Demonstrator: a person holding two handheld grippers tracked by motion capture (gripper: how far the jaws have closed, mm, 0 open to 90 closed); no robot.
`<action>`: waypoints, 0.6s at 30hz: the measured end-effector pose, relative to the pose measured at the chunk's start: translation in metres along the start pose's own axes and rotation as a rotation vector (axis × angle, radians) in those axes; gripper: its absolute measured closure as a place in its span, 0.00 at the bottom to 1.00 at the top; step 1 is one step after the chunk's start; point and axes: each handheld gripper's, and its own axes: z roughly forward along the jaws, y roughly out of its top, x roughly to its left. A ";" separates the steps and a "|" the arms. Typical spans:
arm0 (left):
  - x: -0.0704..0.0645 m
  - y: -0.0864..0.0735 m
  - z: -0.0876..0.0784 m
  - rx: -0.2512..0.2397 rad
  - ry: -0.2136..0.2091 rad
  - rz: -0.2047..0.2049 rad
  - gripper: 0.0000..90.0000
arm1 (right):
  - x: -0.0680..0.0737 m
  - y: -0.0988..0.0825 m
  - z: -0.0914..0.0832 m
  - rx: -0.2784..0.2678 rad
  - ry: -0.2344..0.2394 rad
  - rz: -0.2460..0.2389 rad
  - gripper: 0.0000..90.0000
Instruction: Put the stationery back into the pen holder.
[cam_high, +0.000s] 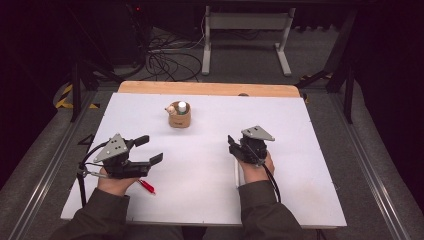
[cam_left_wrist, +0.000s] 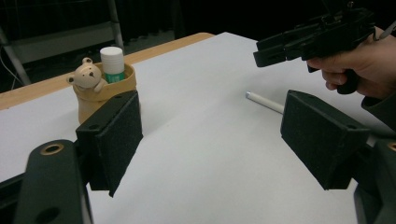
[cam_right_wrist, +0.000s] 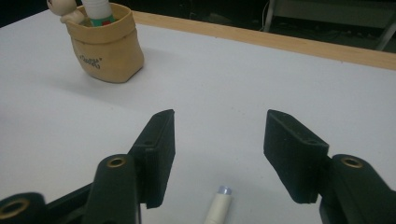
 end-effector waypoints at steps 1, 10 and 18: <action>0.000 0.000 0.000 -0.001 0.000 -0.001 0.24 | 0.000 -0.001 0.000 0.006 -0.001 0.004 0.50; -0.001 0.000 0.000 0.001 -0.003 -0.003 0.24 | -0.002 -0.007 0.004 0.055 -0.031 0.002 0.55; -0.004 0.000 0.003 0.011 -0.010 0.010 0.24 | -0.005 -0.014 0.013 0.108 -0.038 0.002 0.57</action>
